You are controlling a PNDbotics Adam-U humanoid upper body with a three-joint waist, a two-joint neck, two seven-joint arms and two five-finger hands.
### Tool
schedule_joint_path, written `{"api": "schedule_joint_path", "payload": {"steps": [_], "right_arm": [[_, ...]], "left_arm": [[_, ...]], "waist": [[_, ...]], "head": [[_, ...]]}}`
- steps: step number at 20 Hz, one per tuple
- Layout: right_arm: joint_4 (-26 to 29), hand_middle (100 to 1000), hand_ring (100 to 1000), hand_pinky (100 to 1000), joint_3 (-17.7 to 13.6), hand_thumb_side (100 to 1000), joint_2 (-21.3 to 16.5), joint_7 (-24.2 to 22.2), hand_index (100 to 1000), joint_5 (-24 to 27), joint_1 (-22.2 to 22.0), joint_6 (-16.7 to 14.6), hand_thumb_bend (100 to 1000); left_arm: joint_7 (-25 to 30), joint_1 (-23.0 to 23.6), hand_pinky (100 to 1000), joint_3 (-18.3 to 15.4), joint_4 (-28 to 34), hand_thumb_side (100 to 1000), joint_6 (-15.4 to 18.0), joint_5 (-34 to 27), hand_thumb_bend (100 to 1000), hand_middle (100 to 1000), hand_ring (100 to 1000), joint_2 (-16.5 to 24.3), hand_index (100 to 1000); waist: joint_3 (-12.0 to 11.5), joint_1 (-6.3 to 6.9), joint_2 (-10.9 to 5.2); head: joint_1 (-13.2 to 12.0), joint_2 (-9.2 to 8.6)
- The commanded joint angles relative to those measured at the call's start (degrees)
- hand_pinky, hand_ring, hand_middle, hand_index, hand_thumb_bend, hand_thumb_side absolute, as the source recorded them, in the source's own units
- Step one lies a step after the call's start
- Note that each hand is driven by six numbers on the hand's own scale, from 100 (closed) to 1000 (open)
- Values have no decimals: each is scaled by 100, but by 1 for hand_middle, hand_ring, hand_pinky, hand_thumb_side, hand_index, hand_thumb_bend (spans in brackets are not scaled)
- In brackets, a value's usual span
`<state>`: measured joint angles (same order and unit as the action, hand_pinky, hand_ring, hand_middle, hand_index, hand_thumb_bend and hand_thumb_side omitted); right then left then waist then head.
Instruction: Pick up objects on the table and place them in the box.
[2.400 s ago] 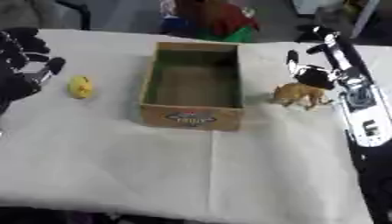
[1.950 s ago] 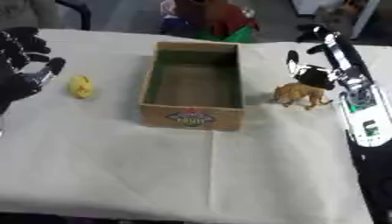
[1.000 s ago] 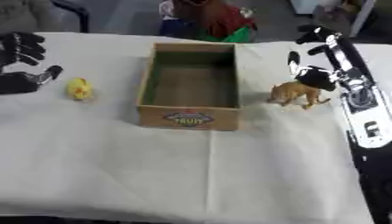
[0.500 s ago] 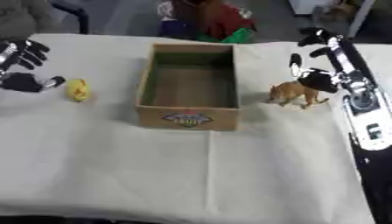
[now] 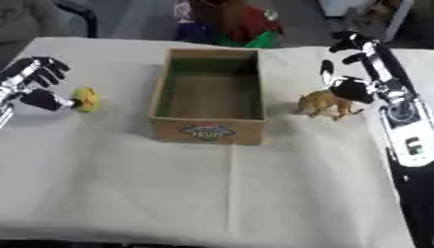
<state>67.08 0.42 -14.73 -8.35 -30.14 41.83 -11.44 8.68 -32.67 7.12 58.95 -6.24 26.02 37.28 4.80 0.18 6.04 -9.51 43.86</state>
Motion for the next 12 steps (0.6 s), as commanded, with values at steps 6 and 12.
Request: {"api": "schedule_joint_path", "payload": {"steps": [6,12], "right_arm": [[47,671,842,716,4,100,-29,-6,878,39,98,-19,100],[39,671,842,716,7,100,-15,-13,878,52,103,-23,100]], "left_arm": [[-216,-250,666,-82,-357,100,-18,301,638,596,633,-181,766],[-429,-367,648,-100,-543,100,-46,419,567,544,601,-300,720]], "waist": [[32,-12,-83],[68,-16,-78]], "head": [[-36,26],[-58,26]]}}
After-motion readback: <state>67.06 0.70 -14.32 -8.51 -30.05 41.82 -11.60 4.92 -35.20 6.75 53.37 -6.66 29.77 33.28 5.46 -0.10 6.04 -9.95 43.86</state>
